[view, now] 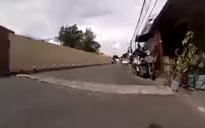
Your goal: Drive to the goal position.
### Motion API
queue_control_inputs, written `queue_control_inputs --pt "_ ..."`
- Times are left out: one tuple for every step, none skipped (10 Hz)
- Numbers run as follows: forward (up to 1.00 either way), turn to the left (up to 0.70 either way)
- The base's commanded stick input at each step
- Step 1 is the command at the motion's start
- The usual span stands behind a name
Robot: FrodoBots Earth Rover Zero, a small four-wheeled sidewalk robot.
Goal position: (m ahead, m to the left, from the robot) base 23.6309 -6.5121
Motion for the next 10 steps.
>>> queue_control_inputs --pt "0.7 0.0" --pt "0.7 0.0" --pt "0.7 0.0" --pt "0.7 0.0" --pt "0.7 0.0" --pt "0.7 0.0" --pt "0.7 0.0" --pt "0.7 -0.11" --pt "0.7 -0.22" --pt "0.7 0.0"
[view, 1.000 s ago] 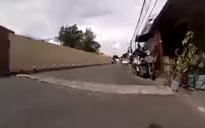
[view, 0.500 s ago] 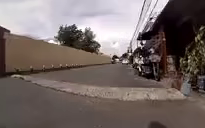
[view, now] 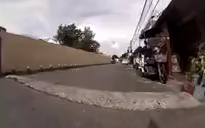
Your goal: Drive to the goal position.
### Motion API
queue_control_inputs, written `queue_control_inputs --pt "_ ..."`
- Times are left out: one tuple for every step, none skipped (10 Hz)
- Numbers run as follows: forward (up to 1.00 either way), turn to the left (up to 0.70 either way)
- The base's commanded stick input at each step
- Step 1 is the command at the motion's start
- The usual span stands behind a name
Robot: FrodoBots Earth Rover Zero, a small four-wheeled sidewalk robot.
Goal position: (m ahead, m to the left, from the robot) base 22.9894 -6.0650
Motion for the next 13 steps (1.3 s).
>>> queue_control_inputs --pt "0.7 0.0" --pt "0.7 0.0" --pt "0.7 0.0" --pt "0.7 0.0" --pt "0.7 0.0" --pt "0.7 0.0" --pt "0.7 0.0" --pt "0.7 0.0" --pt "0.7 0.0" --pt "0.7 0.0" --pt "0.7 0.0" --pt "0.7 0.0" --pt "0.7 0.0"
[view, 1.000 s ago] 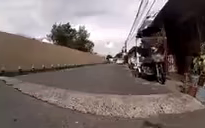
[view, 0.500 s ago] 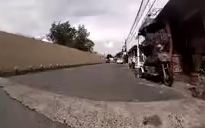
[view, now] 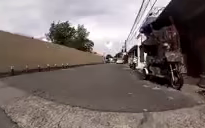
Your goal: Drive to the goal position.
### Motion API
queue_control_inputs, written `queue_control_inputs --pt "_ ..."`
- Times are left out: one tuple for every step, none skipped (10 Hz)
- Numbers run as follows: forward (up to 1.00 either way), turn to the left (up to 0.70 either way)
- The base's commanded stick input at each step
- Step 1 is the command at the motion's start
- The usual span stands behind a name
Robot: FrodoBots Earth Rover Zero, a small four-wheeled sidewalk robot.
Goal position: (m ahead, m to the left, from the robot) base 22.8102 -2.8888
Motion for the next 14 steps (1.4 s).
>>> queue_control_inputs --pt "0.7 0.0" --pt "0.7 0.0" --pt "0.7 0.0" --pt "0.7 0.0" --pt "0.7 0.0" --pt "0.7 0.0" --pt "0.7 0.0" --pt "0.7 0.0" --pt "0.7 0.0" --pt "0.7 0.0" --pt "0.7 0.0" --pt "0.7 0.0" --pt "0.7 0.0" --pt "0.7 0.0"
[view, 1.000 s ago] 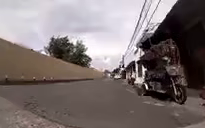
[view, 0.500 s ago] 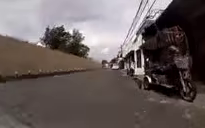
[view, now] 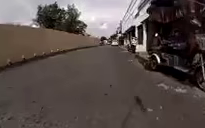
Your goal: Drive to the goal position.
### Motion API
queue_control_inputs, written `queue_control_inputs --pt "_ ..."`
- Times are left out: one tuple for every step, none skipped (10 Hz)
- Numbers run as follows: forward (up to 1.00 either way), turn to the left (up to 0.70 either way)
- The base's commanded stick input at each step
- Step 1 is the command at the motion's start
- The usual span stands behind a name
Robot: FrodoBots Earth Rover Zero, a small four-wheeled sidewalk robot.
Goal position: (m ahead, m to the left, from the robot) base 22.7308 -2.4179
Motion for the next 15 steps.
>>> queue_control_inputs --pt "0.7 0.0" --pt "0.7 0.0" --pt "0.7 0.0" --pt "0.7 0.0" --pt "0.7 0.0" --pt "0.7 0.0" --pt "0.7 0.0" --pt "0.7 0.0" --pt "0.7 0.0" --pt "0.7 0.0" --pt "0.7 0.0" --pt "0.7 0.0" --pt "0.7 0.0" --pt "0.7 0.0" --pt "0.7 0.0"
